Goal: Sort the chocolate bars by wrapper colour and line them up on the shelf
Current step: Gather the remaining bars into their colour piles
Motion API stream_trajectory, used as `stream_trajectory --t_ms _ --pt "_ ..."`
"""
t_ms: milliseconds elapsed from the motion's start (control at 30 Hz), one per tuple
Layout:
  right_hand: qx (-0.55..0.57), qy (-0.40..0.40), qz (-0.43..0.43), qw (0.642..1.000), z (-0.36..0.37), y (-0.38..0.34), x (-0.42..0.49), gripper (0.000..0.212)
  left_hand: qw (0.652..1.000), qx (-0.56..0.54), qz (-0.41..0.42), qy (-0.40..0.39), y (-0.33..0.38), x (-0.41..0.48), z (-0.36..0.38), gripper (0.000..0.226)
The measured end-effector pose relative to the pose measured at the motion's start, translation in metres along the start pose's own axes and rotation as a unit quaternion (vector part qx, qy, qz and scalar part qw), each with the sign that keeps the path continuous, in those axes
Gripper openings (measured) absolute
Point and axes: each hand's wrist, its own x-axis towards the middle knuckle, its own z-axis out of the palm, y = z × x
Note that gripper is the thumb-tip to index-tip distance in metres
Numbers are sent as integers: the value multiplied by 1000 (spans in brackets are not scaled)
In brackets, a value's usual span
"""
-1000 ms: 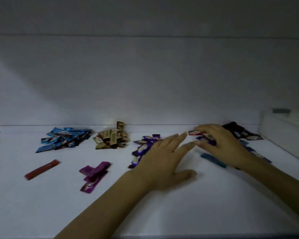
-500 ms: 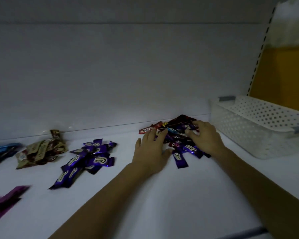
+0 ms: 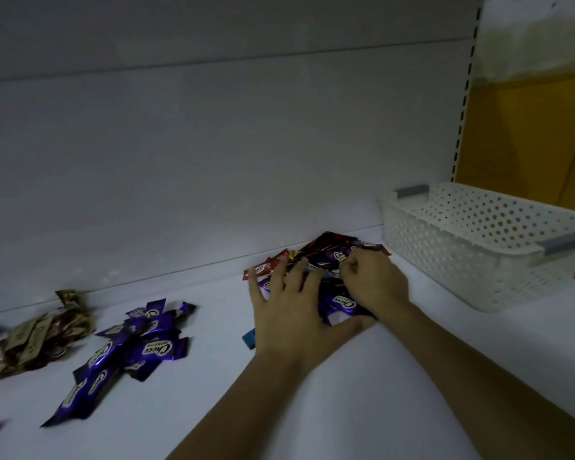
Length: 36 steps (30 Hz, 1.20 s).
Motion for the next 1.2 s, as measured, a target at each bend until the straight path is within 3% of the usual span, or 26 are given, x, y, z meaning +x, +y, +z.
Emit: stream_trajectory --t_ms 133,233,367,467,567,667,800,967,1200 --pt "-28 -17 -37 999 -4 -10 -2 37 988 -40 -100 -112 0 1 2 126" --pt "16 -23 -61 998 -6 -14 -5 39 979 -67 -88 -169 -2 4 5 127" --pt "88 -19 -87 992 -2 -19 -9 37 982 -98 -61 -147 -7 6 12 118" --pt "53 -6 -99 994 5 -18 -12 27 983 -130 -75 -105 -13 9 17 111" --pt "48 -22 -100 994 3 -18 -10 32 978 -175 -100 -50 -16 14 16 107" --pt "164 -81 -86 979 -1 -22 -15 32 968 -216 -124 -16 -17 13 13 105" --pt "326 -158 -40 931 1 -27 -25 32 983 -145 -68 -87 -13 5 10 99" --pt "356 -29 18 934 -1 -26 -13 35 993 -70 -55 -83 -10 7 7 83" --pt "348 -18 26 937 5 -17 -9 33 987 -115 23 -113 -10 7 8 77"
